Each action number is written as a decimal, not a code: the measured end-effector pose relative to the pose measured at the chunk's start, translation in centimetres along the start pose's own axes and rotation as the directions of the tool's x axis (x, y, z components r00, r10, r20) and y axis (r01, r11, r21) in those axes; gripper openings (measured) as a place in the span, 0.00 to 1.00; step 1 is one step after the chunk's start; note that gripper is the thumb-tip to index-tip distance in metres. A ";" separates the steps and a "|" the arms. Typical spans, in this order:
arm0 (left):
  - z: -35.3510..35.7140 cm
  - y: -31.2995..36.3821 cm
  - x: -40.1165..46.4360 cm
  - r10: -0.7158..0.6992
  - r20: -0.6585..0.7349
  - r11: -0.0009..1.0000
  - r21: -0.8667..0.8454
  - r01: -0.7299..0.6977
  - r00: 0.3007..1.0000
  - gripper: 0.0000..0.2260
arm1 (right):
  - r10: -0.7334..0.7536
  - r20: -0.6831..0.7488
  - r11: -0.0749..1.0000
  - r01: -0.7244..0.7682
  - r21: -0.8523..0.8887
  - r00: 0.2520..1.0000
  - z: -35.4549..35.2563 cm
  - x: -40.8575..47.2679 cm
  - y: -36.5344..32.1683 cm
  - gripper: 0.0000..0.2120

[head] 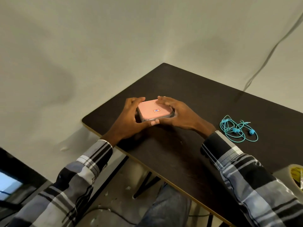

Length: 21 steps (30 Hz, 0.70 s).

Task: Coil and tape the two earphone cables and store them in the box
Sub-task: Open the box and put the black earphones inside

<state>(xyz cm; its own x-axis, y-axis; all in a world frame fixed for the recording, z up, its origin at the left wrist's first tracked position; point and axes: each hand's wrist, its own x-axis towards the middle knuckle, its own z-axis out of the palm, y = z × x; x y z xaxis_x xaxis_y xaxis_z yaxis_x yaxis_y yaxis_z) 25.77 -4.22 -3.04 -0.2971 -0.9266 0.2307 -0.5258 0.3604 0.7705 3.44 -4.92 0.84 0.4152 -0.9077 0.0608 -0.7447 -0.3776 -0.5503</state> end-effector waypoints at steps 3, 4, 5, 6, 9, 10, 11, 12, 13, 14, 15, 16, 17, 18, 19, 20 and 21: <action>0.2 -0.8 0.3 -0.061 0.033 0.981 -0.181 0.066 0.998 0.44 | -0.015 0.006 0.997 0.016 -0.073 1.000 -0.2 0.3 0.4 0.33; 0.2 -1.0 0.5 -0.068 0.052 0.974 -0.212 0.077 0.996 0.45 | -0.009 0.009 0.996 0.010 -0.090 1.000 -0.3 0.3 0.6 0.32; 0.3 -1.0 0.6 -0.069 0.071 0.970 -0.227 0.083 0.995 0.45 | 0.000 0.011 0.995 0.001 -0.101 1.000 -0.5 0.4 0.8 0.33; 0.3 -1.1 0.8 -0.067 0.085 0.968 -0.238 0.085 0.994 0.45 | 0.005 0.012 0.994 -0.003 -0.105 1.000 -0.6 0.4 0.9 0.33; 0.6 -1.1 1.1 -0.059 0.110 0.960 -0.268 0.087 0.992 0.43 | -0.031 -0.005 0.997 0.031 -0.073 0.999 -1.2 0.3 1.5 0.30; 0.7 -1.1 1.2 -0.054 0.114 0.954 -0.288 0.085 0.992 0.43 | -0.037 -0.018 0.998 0.036 -0.041 0.999 -1.6 0.2 1.5 0.27; 0.7 -1.1 1.2 -0.051 0.117 0.948 -0.306 0.085 0.992 0.43 | -0.030 -0.033 1.000 0.030 0.000 0.999 -2.0 0.2 1.4 0.25; 0.8 -1.1 1.2 -0.047 0.117 0.945 -0.316 0.082 0.992 0.44 | -0.019 -0.047 0.999 0.021 0.039 0.999 -2.4 0.1 1.2 0.23; 0.8 -1.0 1.2 -0.042 0.115 0.945 -0.318 0.077 0.992 0.45 | -0.017 -0.061 0.997 0.022 0.068 0.998 -2.8 0.2 1.0 0.21; 0.9 -0.9 1.2 -0.035 0.114 0.946 -0.316 0.070 0.993 0.45 | -0.031 -0.081 0.996 0.037 0.079 0.996 -3.2 0.3 0.9 0.20; 0.9 -0.9 1.2 -0.028 0.111 0.947 -0.315 0.062 0.993 0.46 | -0.052 -0.108 0.996 0.060 0.072 0.993 -3.4 0.6 0.9 0.18; 0.9 -0.9 1.2 -0.024 0.108 0.948 -0.313 0.057 0.994 0.47 | -0.072 -0.139 0.995 0.080 0.054 0.988 -3.5 1.1 1.0 0.15; 0.9 -0.8 1.2 -0.024 0.104 0.949 -0.310 0.055 0.994 0.48 | -0.081 -0.172 0.995 0.090 0.044 0.982 -3.5 1.5 1.3 0.14; 0.9 -0.7 1.2 -0.029 0.100 0.950 -0.308 0.059 0.995 0.49 | -0.072 -0.198 0.995 0.083 0.047 0.977 -3.4 2.0 1.6 0.15; 0.9 -0.7 1.3 -0.036 0.093 0.949 -0.308 0.063 0.995 0.51 | -0.048 -0.214 0.996 0.063 0.067 0.976 -3.3 2.4 1.9 0.14; 0.9 -0.7 1.2 -0.041 0.081 0.949 -0.310 0.065 0.996 0.52 | -0.019 -0.222 0.994 0.043 0.102 0.975 -3.2 2.7 2.2 0.13; 0.9 -0.7 1.2 -0.043 0.068 0.949 -0.310 0.062 0.997 0.53 | 0.012 -0.227 0.989 0.021 0.143 0.974 -3.0 3.0 2.5 0.11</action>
<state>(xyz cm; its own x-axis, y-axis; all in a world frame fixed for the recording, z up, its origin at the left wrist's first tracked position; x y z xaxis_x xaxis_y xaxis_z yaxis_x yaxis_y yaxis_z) 25.07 -5.53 -3.86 -0.3276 -0.9318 0.1565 -0.2703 0.2512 0.9294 1.25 -9.18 2.15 0.2766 -0.9301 0.2418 -0.6533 -0.3665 -0.6625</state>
